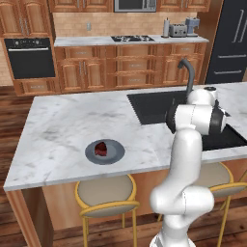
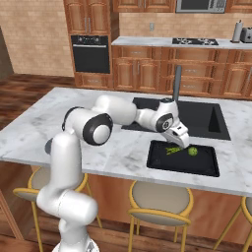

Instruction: Create a steak meal by picking up the steak and asparagus from the tray and placing them on the plate. Leave the lime on the tray.

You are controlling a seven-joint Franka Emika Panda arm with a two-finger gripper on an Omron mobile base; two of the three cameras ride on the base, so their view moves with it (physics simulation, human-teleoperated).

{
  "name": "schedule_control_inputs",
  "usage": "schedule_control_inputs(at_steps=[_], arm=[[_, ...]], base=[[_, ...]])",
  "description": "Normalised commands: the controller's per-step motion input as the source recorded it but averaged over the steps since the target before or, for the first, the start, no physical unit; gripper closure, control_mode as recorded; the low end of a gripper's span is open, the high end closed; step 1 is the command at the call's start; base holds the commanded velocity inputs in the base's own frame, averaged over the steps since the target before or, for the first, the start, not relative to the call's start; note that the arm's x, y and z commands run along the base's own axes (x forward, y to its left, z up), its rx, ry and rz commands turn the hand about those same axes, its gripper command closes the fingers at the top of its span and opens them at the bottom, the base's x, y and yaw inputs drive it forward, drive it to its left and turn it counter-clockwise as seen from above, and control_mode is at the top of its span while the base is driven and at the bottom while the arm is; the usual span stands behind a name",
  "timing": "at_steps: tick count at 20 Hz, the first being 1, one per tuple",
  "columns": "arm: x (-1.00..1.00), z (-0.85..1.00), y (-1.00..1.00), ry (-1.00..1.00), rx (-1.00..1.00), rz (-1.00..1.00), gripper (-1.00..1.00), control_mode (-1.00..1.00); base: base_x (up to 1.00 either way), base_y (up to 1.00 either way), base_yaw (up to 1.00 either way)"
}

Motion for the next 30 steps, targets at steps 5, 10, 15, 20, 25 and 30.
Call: schedule_control_inputs(at_steps=[5, 10, 15, 20, 25, 30], arm=[[0.33, -0.33, -0.05, 0.00, 0.02, 0.00, -1.00, -1.00], [0.20, -0.34, 0.00, 0.00, 0.00, 0.00, -1.00, -1.00], [0.10, -0.34, 0.00, 0.00, 0.00, 0.00, -1.00, -1.00], [0.03, -0.33, 0.00, 0.00, 0.00, 0.00, -1.00, -1.00], [-0.02, -0.29, 0.00, -0.02, 0.00, 0.00, 1.00, -1.00], [-0.42, -0.24, 0.00, -0.24, 0.00, -0.01, 1.00, -1.00]], base=[[0.00, 0.00, 0.00], [0.00, 0.00, 0.00], [0.00, 0.00, 0.00], [0.00, 0.00, 0.00], [0.00, 0.00, 0.00], [0.00, 0.00, 0.00]])
